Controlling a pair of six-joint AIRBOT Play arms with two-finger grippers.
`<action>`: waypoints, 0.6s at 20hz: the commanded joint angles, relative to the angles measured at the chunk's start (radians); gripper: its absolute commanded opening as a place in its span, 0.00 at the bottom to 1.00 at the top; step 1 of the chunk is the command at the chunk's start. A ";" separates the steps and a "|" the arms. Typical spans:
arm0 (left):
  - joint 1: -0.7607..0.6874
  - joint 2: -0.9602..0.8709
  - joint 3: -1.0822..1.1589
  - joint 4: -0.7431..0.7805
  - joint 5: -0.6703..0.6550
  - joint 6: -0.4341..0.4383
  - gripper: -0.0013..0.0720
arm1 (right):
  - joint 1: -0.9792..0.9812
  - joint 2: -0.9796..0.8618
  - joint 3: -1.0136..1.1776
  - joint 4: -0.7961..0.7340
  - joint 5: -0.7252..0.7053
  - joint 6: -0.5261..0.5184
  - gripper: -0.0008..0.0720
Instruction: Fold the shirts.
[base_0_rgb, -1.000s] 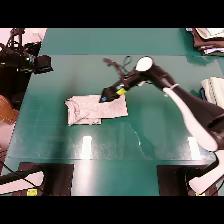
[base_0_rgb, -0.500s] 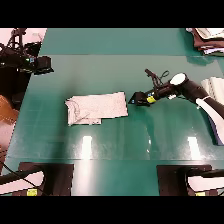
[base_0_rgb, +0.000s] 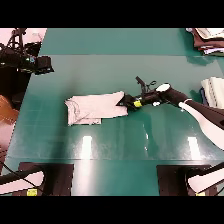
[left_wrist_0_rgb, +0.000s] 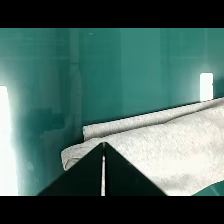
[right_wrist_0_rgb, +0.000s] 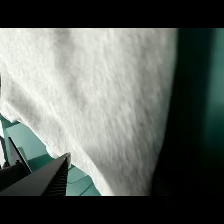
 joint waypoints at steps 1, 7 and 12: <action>0.000 0.001 0.000 -0.001 -0.003 0.000 0.05 | 0.046 -0.066 0.102 0.019 -0.027 -0.013 0.78; -0.042 0.001 0.000 0.000 -0.018 0.000 0.05 | 0.037 -0.107 0.222 0.016 -0.024 -0.018 0.13; -0.168 0.001 0.000 -0.001 -0.002 -0.001 0.05 | -0.072 -0.092 0.299 0.015 0.072 -0.055 0.03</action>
